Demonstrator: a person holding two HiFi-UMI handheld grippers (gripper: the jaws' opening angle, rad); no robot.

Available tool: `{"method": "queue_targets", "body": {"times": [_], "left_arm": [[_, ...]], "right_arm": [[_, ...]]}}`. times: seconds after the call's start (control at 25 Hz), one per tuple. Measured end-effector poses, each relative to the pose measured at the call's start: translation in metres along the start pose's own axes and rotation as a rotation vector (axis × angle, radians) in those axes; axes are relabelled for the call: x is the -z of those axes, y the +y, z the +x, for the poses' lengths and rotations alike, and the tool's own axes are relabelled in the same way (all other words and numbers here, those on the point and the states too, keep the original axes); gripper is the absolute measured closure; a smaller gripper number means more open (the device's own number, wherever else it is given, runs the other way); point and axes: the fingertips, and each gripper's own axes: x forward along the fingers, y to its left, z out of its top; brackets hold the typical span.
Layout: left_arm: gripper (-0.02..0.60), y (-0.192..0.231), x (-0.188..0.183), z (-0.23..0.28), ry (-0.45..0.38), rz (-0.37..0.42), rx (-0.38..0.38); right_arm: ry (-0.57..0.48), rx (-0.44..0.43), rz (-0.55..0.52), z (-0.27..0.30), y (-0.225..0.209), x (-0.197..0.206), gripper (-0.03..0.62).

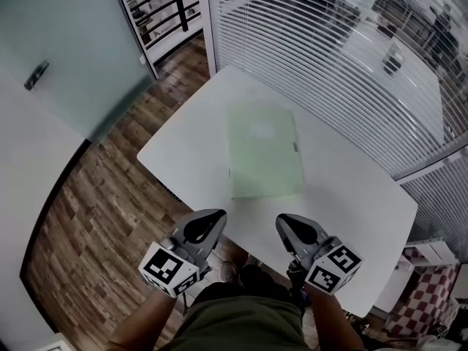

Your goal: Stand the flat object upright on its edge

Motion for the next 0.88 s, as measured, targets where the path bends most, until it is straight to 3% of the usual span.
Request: {"method": "queue_targets", "body": {"times": [0.56, 0.88], "left_arm": [[0.581, 0.035, 0.030, 0.073, 0.080, -0.045, -0.102], [0.581, 0.067, 0.054, 0.094, 0.128, -0.090, -0.163]], "right_arm": [[0.039, -0.001, 0.032, 0.016, -0.094, 0.003, 0.583], [0.049, 0.075, 0.031, 0.025, -0.148, -0.001, 0.582]]}}
